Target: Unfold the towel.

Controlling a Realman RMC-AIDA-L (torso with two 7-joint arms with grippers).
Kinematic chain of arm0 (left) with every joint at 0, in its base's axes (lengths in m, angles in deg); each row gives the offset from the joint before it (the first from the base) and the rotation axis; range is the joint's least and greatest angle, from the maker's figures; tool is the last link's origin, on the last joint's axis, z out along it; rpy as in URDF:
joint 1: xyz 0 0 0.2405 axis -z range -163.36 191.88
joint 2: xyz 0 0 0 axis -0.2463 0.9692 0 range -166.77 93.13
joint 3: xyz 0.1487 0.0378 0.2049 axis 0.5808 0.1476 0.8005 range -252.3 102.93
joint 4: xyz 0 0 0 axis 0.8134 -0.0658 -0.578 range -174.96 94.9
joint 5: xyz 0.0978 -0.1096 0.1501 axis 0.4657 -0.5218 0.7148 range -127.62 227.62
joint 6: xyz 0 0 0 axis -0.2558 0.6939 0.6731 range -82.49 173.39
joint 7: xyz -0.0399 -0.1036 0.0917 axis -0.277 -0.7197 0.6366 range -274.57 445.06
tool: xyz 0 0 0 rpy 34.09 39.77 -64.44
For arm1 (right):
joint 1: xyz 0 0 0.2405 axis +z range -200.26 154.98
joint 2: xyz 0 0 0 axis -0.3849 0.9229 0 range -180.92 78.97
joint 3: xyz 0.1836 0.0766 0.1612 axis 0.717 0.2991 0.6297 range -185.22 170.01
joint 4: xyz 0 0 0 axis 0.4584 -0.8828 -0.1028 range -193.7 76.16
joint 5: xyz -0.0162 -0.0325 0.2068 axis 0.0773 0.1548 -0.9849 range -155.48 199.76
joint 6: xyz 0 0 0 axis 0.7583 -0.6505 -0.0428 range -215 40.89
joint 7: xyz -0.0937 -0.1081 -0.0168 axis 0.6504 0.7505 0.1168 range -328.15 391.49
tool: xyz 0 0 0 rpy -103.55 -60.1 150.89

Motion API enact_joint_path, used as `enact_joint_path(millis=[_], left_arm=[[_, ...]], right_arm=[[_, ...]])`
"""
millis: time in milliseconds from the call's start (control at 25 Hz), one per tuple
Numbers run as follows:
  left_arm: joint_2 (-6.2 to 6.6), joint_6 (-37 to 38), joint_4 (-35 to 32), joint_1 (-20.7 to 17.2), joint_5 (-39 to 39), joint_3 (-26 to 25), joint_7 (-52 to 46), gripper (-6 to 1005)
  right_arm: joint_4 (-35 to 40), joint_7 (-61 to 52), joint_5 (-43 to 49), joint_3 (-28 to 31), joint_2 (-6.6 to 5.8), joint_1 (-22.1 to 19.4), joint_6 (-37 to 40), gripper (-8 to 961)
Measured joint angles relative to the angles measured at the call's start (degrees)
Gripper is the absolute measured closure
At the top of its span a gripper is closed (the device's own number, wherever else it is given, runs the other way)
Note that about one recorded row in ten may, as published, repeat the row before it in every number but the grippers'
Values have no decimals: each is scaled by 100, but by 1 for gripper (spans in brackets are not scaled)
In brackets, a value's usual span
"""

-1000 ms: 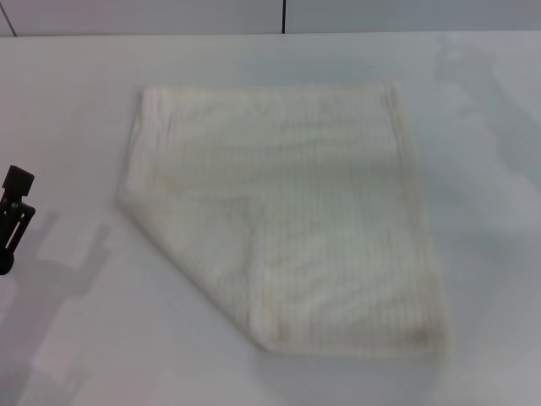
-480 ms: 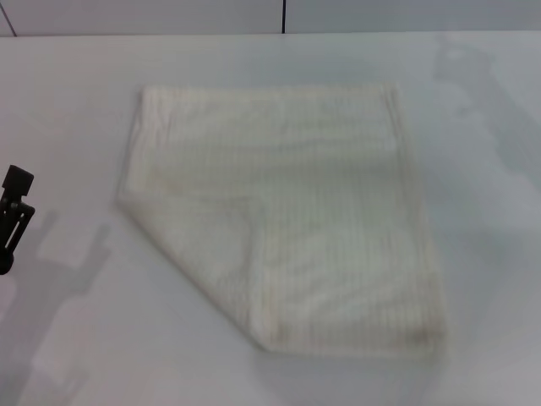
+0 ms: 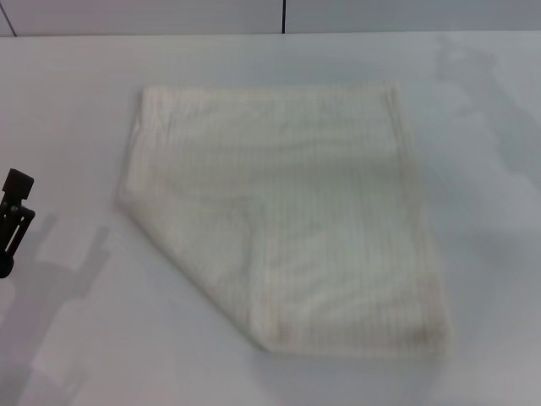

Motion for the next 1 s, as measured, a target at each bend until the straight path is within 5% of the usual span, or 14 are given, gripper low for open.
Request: enact_joint_path(millis=[840,960,1000], left_arm=[[18,51,-11,5,34,78,-37,185],[27,54,-70,70,48,211,-149,185],[30,50,-86,108,52,263,-181,185]], right_arm=[[-11,-28,11,-22,-6,56,-83,954],[81,-528,337,-242,-83,160,-602,954],[267,-1326,922,-539,-224,238,-1047,954]])
